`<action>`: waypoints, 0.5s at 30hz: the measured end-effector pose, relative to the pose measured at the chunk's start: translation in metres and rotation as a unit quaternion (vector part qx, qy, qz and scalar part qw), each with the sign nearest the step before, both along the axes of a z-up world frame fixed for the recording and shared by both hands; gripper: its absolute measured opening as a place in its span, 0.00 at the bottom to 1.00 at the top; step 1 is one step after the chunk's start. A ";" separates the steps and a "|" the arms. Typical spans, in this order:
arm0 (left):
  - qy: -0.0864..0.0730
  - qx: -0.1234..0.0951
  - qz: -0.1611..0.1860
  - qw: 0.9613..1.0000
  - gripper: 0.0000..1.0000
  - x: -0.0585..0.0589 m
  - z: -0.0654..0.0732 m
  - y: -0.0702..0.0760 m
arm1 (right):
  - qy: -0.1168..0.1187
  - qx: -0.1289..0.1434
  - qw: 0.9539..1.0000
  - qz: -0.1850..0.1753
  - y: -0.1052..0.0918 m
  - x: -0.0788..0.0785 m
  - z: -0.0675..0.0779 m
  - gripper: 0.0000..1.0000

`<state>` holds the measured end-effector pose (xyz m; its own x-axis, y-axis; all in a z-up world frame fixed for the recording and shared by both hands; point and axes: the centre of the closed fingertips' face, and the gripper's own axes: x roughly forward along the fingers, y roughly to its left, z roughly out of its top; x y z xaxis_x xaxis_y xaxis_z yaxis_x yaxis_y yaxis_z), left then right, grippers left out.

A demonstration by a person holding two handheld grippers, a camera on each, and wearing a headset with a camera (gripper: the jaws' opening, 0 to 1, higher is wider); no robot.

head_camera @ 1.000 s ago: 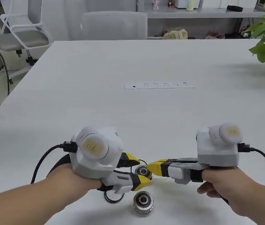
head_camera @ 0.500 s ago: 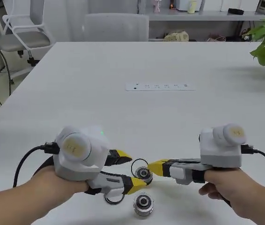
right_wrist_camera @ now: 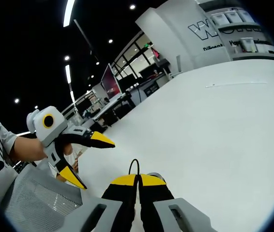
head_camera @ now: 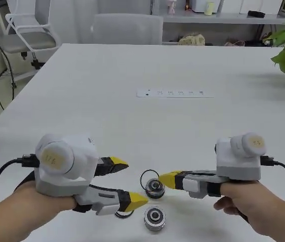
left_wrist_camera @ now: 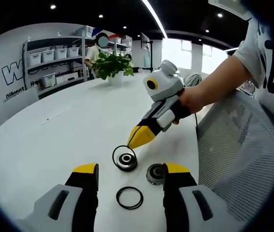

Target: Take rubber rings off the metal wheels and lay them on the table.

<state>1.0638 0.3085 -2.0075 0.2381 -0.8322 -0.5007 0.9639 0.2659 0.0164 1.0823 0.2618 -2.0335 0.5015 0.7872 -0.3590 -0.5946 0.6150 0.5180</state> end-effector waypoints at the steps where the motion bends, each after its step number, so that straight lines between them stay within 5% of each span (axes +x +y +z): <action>1: -0.001 0.001 0.000 1.000 0.52 -0.001 0.000 0.002 | 0.001 0.000 1.000 0.002 0.001 0.000 0.000 0.00; 15: -0.004 -0.003 0.018 1.000 0.60 -0.005 0.002 0.029 | 0.011 0.000 1.000 0.028 0.023 -0.010 -0.003 0.00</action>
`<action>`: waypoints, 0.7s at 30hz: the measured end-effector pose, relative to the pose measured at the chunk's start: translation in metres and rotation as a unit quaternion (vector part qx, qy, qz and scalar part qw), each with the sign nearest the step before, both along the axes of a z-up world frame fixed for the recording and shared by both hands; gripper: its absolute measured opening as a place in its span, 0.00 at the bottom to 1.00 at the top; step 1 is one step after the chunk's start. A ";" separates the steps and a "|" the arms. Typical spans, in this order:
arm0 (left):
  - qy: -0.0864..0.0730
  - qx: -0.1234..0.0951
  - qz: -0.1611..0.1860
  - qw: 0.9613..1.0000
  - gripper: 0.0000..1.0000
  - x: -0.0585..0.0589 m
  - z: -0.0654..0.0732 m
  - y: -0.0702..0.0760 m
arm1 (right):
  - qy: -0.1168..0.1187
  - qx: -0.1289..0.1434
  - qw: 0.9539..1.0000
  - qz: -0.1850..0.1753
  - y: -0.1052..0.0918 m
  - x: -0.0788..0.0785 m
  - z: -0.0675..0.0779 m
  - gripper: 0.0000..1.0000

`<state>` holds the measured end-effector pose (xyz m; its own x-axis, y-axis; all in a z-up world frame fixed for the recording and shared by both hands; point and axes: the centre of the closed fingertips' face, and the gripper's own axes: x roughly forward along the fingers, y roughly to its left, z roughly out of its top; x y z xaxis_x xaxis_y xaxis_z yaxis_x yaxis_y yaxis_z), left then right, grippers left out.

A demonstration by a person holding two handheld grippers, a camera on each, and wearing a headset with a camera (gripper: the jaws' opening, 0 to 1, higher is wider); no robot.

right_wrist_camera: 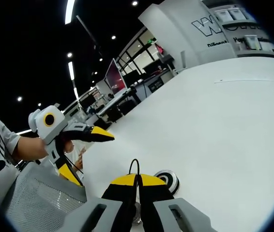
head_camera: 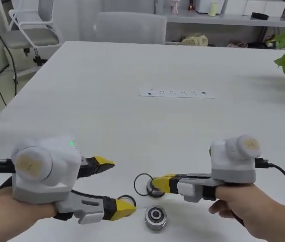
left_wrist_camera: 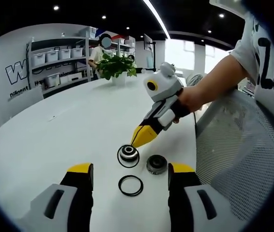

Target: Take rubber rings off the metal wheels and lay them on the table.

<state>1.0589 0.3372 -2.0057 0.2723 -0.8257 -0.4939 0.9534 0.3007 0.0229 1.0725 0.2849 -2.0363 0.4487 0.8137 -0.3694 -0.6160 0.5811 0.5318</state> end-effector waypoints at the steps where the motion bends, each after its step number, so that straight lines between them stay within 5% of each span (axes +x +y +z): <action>1: 0.000 -0.001 0.002 1.000 0.60 0.000 0.000 0.001 | 0.001 0.000 1.000 0.002 0.002 -0.001 0.000 0.00; 21: -0.006 -0.001 0.017 1.000 0.67 -0.002 -0.001 0.023 | 0.022 -0.006 0.999 0.040 0.035 -0.012 -0.014 0.00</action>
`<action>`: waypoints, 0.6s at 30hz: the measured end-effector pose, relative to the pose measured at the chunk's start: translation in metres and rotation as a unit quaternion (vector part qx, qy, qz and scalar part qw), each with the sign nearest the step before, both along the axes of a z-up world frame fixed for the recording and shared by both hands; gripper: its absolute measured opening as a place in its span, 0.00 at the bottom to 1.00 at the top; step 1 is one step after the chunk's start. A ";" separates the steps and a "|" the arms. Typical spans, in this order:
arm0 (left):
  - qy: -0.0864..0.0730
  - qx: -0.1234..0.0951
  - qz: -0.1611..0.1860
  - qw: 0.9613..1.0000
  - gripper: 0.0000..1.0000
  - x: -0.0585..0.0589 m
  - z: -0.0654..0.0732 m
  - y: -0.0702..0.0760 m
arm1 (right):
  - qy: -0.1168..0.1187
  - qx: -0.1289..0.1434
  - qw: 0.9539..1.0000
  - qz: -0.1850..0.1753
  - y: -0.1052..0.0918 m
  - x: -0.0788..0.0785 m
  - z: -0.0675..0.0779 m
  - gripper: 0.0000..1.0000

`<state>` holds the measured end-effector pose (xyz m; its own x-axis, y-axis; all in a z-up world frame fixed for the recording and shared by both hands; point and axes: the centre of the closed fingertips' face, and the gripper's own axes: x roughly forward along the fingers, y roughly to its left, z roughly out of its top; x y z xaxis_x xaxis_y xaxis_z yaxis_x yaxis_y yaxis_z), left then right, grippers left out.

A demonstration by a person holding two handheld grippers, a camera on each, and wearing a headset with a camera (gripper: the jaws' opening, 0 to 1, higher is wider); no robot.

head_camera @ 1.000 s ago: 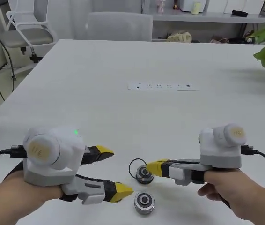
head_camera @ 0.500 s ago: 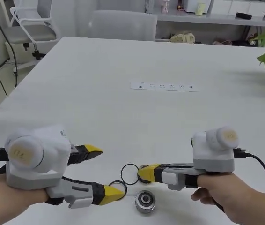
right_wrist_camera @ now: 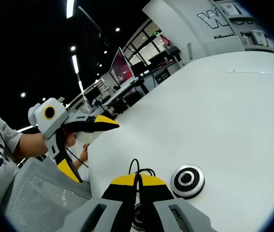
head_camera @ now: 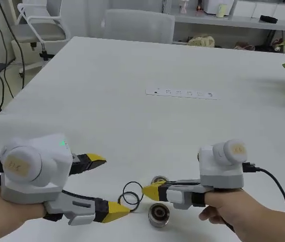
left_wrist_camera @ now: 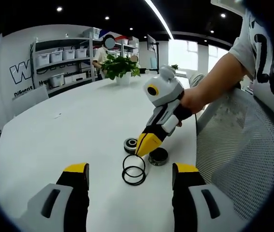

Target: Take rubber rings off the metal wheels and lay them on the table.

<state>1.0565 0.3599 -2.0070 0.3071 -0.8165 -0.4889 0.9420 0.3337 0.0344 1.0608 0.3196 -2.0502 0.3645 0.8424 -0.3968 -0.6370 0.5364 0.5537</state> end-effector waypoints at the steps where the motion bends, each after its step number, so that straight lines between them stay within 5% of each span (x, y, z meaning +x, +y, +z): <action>1: 0.001 0.000 0.002 1.000 0.67 0.000 -0.001 0.001 | 0.001 0.000 1.000 0.001 0.001 0.000 -0.001 0.00; 18: 0.008 0.005 0.008 1.000 0.67 0.000 -0.007 0.005 | 0.014 -0.027 0.999 0.010 0.003 -0.003 -0.018 0.00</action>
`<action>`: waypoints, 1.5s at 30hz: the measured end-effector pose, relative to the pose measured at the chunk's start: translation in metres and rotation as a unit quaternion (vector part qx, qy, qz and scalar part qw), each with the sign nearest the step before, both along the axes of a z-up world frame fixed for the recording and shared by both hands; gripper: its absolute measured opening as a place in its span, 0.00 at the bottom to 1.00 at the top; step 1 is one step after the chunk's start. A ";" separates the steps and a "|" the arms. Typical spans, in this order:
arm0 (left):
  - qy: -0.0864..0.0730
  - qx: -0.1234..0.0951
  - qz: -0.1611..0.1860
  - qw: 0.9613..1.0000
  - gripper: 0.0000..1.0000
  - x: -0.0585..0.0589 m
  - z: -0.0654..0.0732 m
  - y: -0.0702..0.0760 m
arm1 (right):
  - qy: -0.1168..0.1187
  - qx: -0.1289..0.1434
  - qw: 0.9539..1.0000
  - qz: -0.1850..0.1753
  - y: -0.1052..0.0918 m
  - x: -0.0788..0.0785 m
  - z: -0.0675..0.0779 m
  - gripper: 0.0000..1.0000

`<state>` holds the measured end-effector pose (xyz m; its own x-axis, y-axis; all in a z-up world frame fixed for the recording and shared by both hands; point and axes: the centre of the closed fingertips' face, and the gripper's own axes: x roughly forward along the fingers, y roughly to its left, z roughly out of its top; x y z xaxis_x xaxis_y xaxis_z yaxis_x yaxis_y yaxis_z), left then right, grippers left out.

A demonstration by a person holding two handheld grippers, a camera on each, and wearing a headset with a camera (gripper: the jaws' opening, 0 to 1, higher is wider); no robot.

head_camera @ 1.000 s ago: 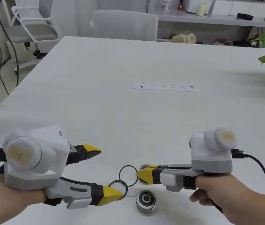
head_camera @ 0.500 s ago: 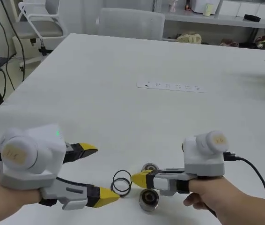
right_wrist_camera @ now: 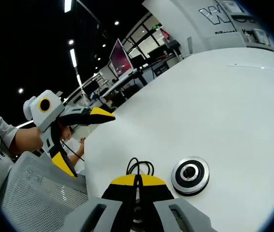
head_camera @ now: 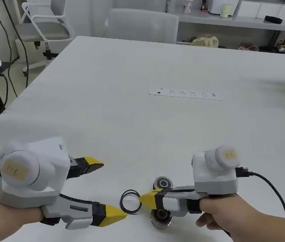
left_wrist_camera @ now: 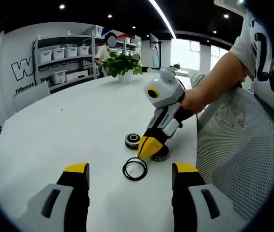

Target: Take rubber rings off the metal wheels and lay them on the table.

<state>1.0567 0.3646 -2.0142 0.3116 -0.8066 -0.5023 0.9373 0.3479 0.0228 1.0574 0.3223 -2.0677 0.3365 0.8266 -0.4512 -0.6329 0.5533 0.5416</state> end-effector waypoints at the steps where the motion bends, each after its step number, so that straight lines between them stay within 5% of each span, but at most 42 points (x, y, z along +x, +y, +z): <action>1: 0.001 0.000 0.000 1.000 0.67 0.000 0.000 0.000 | 0.000 -0.001 1.000 -0.001 0.000 0.000 0.000 0.00; 23: 0.005 0.003 0.005 1.000 0.66 0.000 -0.003 0.002 | -0.006 -0.013 1.000 -0.014 -0.002 0.007 -0.005 0.02; 45: -0.003 -0.001 -0.001 1.000 0.63 0.015 0.009 -0.013 | -0.049 0.002 0.998 -0.037 -0.030 0.020 0.027 0.11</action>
